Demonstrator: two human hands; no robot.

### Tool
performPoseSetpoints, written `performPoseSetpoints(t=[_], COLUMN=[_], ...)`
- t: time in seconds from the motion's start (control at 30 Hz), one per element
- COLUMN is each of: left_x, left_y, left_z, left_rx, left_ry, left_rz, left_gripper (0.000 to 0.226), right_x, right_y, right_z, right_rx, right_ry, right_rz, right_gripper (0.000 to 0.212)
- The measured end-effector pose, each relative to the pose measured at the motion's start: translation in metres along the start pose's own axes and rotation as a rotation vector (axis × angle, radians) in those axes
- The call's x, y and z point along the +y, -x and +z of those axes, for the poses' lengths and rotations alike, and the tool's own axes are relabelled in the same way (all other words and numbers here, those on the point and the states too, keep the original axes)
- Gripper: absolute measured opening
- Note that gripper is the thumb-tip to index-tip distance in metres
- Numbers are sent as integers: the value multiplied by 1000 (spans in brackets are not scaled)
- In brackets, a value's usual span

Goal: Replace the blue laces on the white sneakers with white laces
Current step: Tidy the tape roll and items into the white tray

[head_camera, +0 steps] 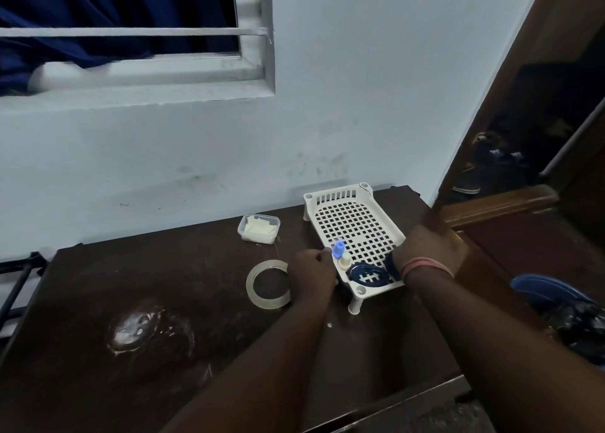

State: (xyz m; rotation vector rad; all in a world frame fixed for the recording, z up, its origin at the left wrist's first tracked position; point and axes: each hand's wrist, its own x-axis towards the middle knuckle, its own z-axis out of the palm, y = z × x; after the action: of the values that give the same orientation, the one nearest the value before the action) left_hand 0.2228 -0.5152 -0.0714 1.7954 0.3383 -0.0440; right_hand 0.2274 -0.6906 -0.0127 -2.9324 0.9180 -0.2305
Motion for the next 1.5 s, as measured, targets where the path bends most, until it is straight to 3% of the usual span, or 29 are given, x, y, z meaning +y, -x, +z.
performPoseSetpoints(t=[0.07,0.3,0.37,0.53,0.7,0.83,1.03,1.37,1.5], left_x=[-3,9,10,7,0,-3,-6,7,9], left_y=[-1,4,0,-20,-49,-54,-47,-32,-25], left_z=[7,17,17,7,17,20,6,-34,-41], left_rx=[-17,-159,-115,167,147,121,232,326,240], left_ry=[55,241,122,-443,-752,-745,-594,-477,-366], left_rz=[-20,-63,-17,186,315,336,330,323,355], left_gripper=[19,34,37,22,23,23,36,26,41], right_x=[1,9,10,10,11,12,14,7,4], right_y=[-3,-15,-17,-15,-22,-25,-26,1,10], right_z=[1,-1,0,3,7,14,23,19,10], right_rx=[-65,-134,-119,-58,-27,-38,-46,-61,-93], right_ry=[-51,-227,-265,-284,-277,-284,-327,-375,-352], right_rz=[7,86,91,89,102,90,105,86,79], right_gripper=[26,43,36,30,24,24,21,15,13])
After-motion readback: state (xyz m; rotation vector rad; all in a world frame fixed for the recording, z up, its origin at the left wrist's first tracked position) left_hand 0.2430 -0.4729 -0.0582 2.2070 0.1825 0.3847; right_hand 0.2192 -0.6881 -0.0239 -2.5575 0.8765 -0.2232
